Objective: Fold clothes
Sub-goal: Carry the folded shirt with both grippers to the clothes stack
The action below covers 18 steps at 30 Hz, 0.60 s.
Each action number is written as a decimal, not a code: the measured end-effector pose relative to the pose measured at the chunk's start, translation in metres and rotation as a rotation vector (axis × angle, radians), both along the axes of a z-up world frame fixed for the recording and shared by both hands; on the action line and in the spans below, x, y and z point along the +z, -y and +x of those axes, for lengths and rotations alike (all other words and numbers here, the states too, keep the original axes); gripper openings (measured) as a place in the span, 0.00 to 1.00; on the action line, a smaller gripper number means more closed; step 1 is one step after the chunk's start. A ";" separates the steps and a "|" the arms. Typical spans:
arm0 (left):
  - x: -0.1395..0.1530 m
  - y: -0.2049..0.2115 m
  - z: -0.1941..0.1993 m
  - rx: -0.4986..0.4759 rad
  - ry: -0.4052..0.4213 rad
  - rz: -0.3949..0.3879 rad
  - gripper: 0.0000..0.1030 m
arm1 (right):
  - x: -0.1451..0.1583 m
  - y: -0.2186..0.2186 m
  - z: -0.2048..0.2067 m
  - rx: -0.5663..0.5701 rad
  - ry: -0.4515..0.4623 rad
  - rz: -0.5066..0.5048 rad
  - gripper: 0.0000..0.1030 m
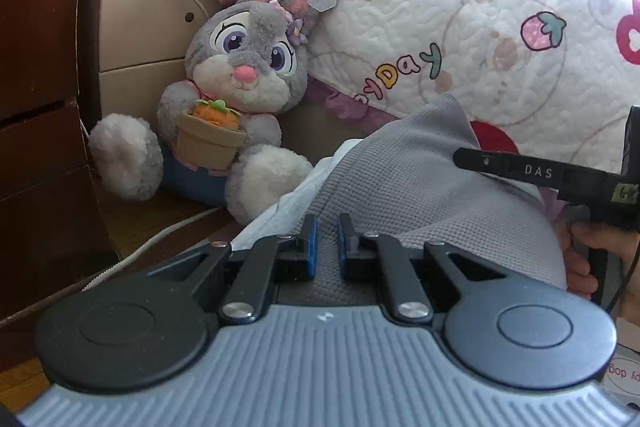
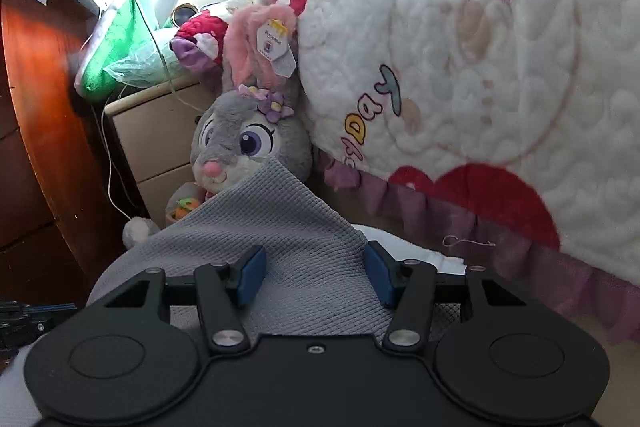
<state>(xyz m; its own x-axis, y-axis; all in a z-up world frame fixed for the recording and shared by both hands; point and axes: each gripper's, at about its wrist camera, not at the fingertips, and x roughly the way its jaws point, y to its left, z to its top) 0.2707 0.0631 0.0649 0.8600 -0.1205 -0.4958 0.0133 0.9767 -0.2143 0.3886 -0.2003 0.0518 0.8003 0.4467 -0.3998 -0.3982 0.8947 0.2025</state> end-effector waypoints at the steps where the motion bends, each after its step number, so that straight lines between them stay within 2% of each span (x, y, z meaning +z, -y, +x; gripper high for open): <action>1: -0.001 0.001 0.000 0.002 0.002 -0.001 0.09 | -0.002 -0.001 -0.001 0.003 0.000 -0.009 0.56; 3: -0.004 -0.004 0.000 0.003 -0.001 -0.052 0.09 | -0.006 0.000 0.000 0.002 -0.026 0.005 0.56; 4: -0.008 -0.010 0.001 0.004 -0.011 -0.102 0.10 | -0.007 0.004 0.000 0.002 -0.048 0.033 0.56; 6: -0.013 -0.018 0.002 -0.001 -0.018 -0.153 0.11 | -0.015 0.012 0.000 0.002 -0.058 0.101 0.57; 9: -0.012 -0.014 0.001 -0.010 -0.011 -0.118 0.11 | -0.018 0.009 -0.003 0.003 -0.043 0.080 0.57; 12: -0.013 -0.021 0.002 -0.018 -0.025 -0.165 0.10 | 0.008 0.009 -0.002 -0.001 -0.088 0.065 0.57; 13: -0.014 -0.023 0.003 -0.020 -0.030 -0.182 0.09 | 0.017 0.009 -0.005 0.003 -0.080 0.071 0.53; 14: -0.014 -0.026 0.003 -0.023 -0.035 -0.198 0.09 | 0.025 0.008 -0.011 0.019 -0.066 0.078 0.46; 16: -0.019 -0.033 0.004 -0.023 -0.039 -0.235 0.09 | 0.036 -0.001 -0.022 0.104 -0.041 0.066 0.45; 18: -0.021 -0.036 0.004 -0.032 -0.036 -0.240 0.09 | 0.040 -0.014 -0.026 0.123 -0.015 0.015 0.45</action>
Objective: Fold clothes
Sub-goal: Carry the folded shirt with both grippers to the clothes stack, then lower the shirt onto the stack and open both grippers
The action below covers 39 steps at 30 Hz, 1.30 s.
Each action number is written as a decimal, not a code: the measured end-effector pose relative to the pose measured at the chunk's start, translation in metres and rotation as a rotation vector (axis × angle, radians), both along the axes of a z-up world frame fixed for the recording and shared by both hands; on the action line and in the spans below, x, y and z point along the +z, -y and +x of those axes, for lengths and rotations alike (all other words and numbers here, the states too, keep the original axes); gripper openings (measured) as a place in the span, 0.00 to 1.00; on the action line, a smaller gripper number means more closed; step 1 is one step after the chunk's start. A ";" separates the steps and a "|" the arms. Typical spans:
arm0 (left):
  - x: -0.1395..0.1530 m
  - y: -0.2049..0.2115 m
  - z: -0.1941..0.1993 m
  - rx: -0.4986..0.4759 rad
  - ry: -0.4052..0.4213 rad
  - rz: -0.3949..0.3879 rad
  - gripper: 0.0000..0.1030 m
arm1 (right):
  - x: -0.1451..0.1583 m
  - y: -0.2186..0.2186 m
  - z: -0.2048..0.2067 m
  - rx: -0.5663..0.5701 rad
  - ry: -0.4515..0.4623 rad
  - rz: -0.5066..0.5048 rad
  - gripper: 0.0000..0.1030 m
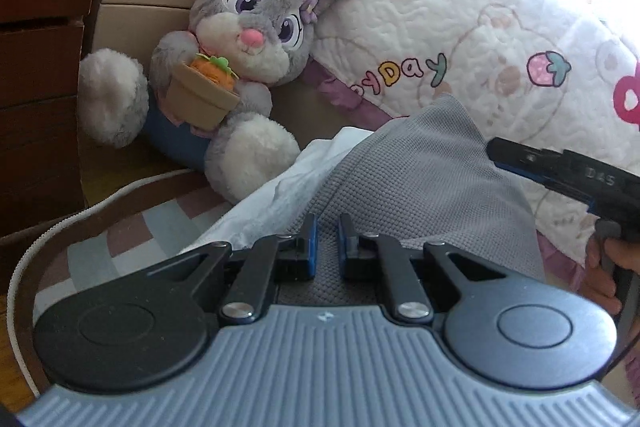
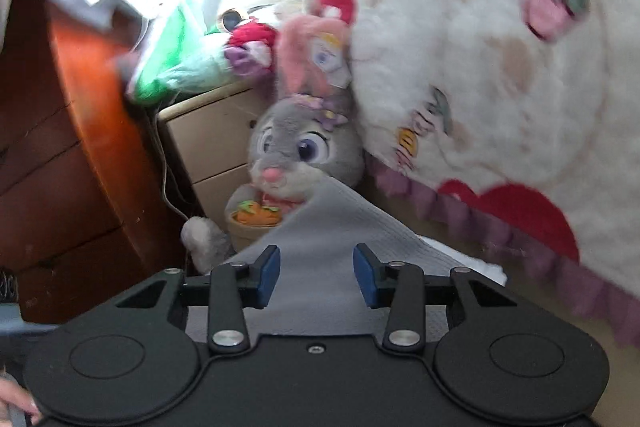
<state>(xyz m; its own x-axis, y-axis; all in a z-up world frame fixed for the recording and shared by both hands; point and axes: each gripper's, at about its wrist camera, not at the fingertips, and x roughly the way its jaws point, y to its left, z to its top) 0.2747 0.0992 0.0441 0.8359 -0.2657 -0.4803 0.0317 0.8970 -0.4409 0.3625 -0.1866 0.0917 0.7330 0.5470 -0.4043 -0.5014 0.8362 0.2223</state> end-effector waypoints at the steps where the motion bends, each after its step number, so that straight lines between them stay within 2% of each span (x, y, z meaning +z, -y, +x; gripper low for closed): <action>1: 0.000 0.001 -0.001 -0.005 0.003 0.013 0.09 | 0.001 -0.007 0.001 -0.003 0.012 -0.028 0.45; 3: 0.001 0.004 -0.002 -0.015 0.009 0.040 0.09 | -0.003 -0.018 0.015 -0.026 0.009 -0.087 0.44; 4: 0.003 0.006 -0.001 -0.020 0.011 0.057 0.09 | -0.006 -0.020 0.027 -0.046 -0.004 -0.110 0.40; 6: 0.006 0.010 -0.001 -0.030 0.015 0.093 0.09 | -0.012 -0.013 0.051 -0.100 -0.042 -0.072 0.36; 7: 0.006 0.012 -0.001 -0.032 0.016 0.112 0.09 | -0.017 -0.007 0.062 -0.146 -0.079 -0.036 0.37; 8: 0.007 0.015 -0.001 -0.034 0.017 0.131 0.09 | -0.025 0.000 0.071 -0.179 -0.123 0.008 0.53; 9: 0.007 0.017 -0.001 -0.032 0.019 0.151 0.09 | -0.033 0.007 0.078 -0.209 -0.163 0.052 0.53; 11: 0.007 0.020 -0.001 -0.035 0.018 0.176 0.10 | -0.045 0.015 0.076 -0.202 -0.187 0.129 0.53; 14: 0.018 0.023 -0.008 -0.025 0.018 0.207 0.12 | -0.039 0.025 0.053 -0.246 -0.115 0.165 0.55; 15: 0.024 0.025 -0.012 -0.017 0.023 0.219 0.16 | -0.035 0.031 0.040 -0.268 -0.095 0.203 0.55; 17: 0.032 0.035 -0.028 -0.061 0.080 0.223 0.36 | -0.027 0.044 0.013 -0.294 -0.051 0.274 0.56; 18: 0.036 0.041 -0.036 -0.084 0.108 0.225 0.50 | -0.023 0.050 -0.003 -0.283 -0.023 0.290 0.56; 20: 0.044 0.052 -0.052 -0.129 0.166 0.228 0.58 | -0.021 0.056 -0.028 -0.261 0.033 0.266 0.57; 22: 0.035 0.069 -0.056 -0.206 0.114 0.227 0.66 | -0.024 0.056 -0.055 -0.244 0.115 0.193 0.57; 23: 0.031 0.076 -0.060 -0.193 0.111 0.253 0.66 | -0.027 0.056 -0.064 -0.243 0.138 0.156 0.57; 25: 0.024 0.089 -0.068 -0.163 0.121 0.321 0.66 | -0.037 0.054 -0.072 -0.205 0.127 0.086 0.57; 27: 0.026 0.097 -0.074 -0.137 0.107 0.364 0.66 | -0.049 0.056 -0.081 -0.197 0.106 0.061 0.57; 29: 0.027 0.105 -0.080 -0.111 0.093 0.406 0.69 | -0.056 0.061 -0.094 -0.204 0.098 0.062 0.58; 31: 0.032 0.110 -0.086 -0.097 0.044 0.430 0.88 | -0.059 0.071 -0.107 -0.225 0.048 0.081 0.58; 34: 0.023 0.116 -0.094 -0.087 -0.089 0.412 0.89 | -0.069 0.072 -0.128 -0.225 -0.006 0.036 0.58; 36: 0.013 0.124 -0.100 -0.096 -0.148 0.398 0.89 | -0.075 0.073 -0.149 -0.210 -0.038 0.071 0.58; 39: 0.007 0.136 -0.117 -0.052 -0.220 0.405 0.89 | -0.073 0.071 -0.178 -0.177 -0.077 0.115 0.58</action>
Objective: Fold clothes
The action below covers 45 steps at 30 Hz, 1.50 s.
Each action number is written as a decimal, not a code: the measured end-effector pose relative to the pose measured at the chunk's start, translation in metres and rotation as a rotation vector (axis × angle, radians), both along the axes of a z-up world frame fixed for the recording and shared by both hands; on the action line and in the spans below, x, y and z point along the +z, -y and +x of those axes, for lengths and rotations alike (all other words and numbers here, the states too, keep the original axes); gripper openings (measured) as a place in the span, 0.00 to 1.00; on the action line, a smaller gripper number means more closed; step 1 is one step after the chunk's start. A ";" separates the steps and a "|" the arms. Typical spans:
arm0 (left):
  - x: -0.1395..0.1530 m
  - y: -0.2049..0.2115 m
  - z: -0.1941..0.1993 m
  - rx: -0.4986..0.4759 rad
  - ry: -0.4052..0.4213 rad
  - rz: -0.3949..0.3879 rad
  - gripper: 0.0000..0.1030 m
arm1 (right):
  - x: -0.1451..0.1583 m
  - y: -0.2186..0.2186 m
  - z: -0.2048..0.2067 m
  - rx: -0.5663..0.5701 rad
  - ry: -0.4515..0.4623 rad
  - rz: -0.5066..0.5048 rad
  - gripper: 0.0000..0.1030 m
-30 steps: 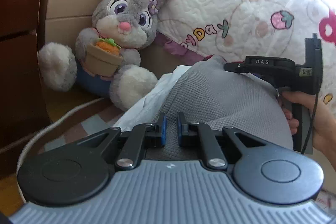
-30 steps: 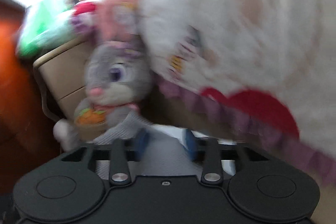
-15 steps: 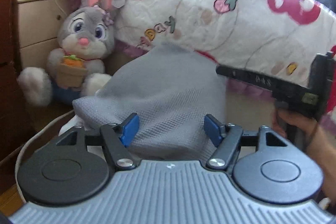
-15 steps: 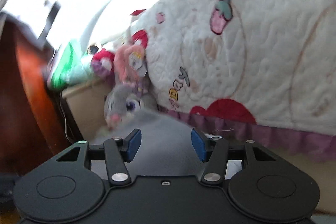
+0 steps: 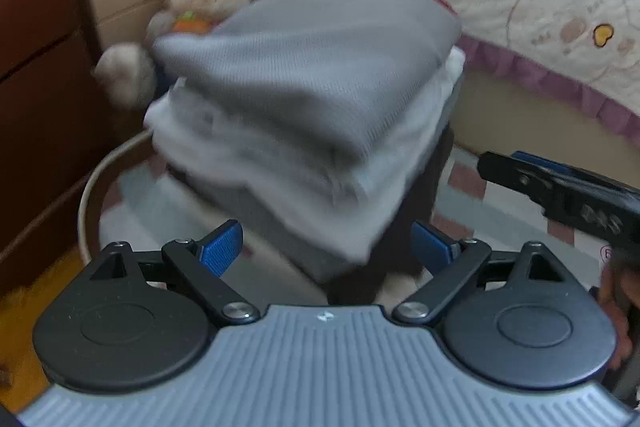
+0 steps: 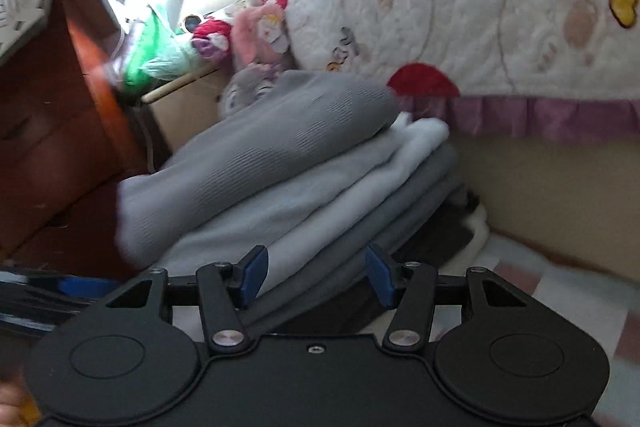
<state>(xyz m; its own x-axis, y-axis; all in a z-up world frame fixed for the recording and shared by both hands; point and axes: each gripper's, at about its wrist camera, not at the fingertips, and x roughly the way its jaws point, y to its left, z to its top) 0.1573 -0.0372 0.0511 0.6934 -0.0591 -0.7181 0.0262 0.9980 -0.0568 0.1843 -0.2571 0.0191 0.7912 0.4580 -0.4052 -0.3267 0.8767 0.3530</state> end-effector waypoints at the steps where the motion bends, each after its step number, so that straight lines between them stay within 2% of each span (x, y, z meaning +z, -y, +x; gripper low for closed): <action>1: 0.000 0.001 -0.006 0.017 -0.018 -0.007 0.89 | 0.004 -0.002 -0.011 0.010 0.001 -0.017 0.58; 5: 0.004 0.012 -0.034 0.032 -0.047 0.017 0.90 | 0.024 -0.003 -0.051 0.049 -0.024 -0.055 0.62; 8: 0.003 0.021 -0.050 0.033 -0.067 0.041 0.98 | 0.032 0.003 -0.075 0.041 -0.055 -0.082 0.63; 11: -0.004 0.037 -0.063 0.008 -0.148 0.052 0.99 | 0.036 0.009 -0.100 0.014 -0.047 -0.101 0.63; 16: -0.001 0.050 -0.088 0.016 -0.143 0.074 0.99 | 0.044 0.019 -0.132 -0.029 -0.054 -0.100 0.63; 22: -0.002 0.066 -0.109 0.026 -0.181 0.100 0.99 | 0.054 0.029 -0.163 -0.049 -0.043 -0.099 0.65; 28: -0.002 0.079 -0.121 0.011 -0.151 0.139 0.99 | 0.058 0.029 -0.173 -0.080 -0.028 -0.147 0.65; 35: -0.002 0.081 -0.123 0.017 -0.099 0.210 0.99 | 0.053 0.024 -0.171 -0.091 -0.065 -0.161 0.66; 41: 0.000 0.075 -0.125 0.056 -0.087 0.200 0.99 | 0.051 0.020 -0.173 -0.086 -0.069 -0.185 0.66; 45: 0.002 0.075 -0.126 0.044 -0.069 0.192 0.99 | 0.051 0.020 -0.174 -0.085 -0.069 -0.182 0.66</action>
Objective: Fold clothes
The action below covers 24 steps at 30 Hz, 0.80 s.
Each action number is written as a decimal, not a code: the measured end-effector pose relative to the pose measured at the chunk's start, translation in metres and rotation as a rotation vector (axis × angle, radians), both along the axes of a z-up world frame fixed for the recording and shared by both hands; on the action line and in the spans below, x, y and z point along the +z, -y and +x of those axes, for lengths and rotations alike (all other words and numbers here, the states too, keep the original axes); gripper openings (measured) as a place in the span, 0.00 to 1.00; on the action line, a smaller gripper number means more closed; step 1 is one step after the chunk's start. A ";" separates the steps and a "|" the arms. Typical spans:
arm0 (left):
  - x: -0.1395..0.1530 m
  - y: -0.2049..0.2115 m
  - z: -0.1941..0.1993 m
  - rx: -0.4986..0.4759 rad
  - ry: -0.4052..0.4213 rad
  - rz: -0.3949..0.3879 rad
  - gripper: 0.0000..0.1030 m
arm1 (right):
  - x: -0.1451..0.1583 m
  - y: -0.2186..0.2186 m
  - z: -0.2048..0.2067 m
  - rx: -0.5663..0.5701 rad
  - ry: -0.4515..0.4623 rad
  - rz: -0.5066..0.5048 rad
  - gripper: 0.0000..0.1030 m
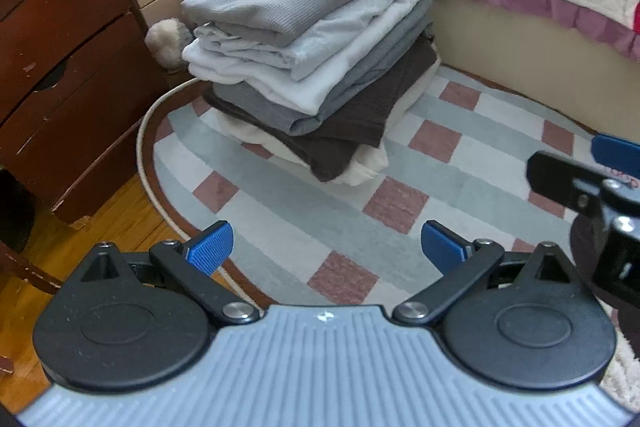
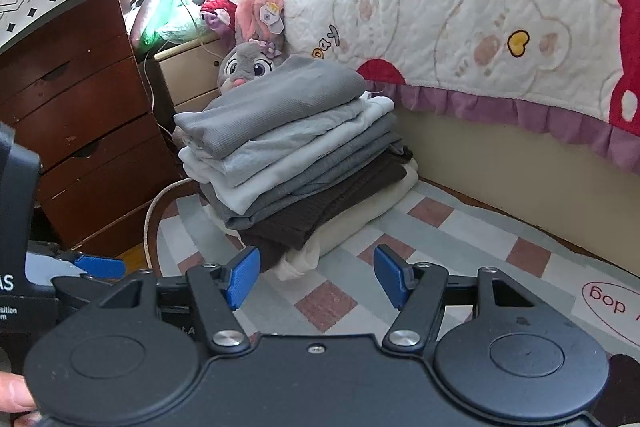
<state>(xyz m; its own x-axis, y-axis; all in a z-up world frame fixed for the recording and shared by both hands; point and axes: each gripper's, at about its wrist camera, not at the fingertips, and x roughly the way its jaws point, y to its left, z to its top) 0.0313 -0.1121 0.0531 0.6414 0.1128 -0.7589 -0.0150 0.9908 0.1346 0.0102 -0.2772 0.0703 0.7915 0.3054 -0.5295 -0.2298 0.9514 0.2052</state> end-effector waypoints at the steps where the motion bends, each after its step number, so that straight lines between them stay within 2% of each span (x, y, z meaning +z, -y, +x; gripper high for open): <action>1: 0.001 0.001 -0.001 -0.003 0.006 -0.003 0.99 | 0.000 0.000 0.000 0.000 0.001 0.000 0.67; 5: 0.004 0.003 -0.006 -0.011 0.041 -0.001 0.99 | 0.002 0.001 -0.001 -0.019 0.003 0.007 0.68; 16: 0.004 0.009 -0.007 -0.041 0.049 0.036 0.99 | 0.003 0.003 -0.001 -0.028 0.006 0.018 0.68; 24: 0.012 0.003 -0.014 -0.041 0.077 0.011 0.99 | 0.004 0.004 -0.004 -0.018 0.014 0.021 0.68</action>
<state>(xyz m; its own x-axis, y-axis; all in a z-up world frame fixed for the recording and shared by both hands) 0.0176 -0.1154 0.0648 0.7022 0.0933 -0.7058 0.0146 0.9893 0.1453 0.0058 -0.2808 0.0739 0.8043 0.3019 -0.5119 -0.2155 0.9509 0.2222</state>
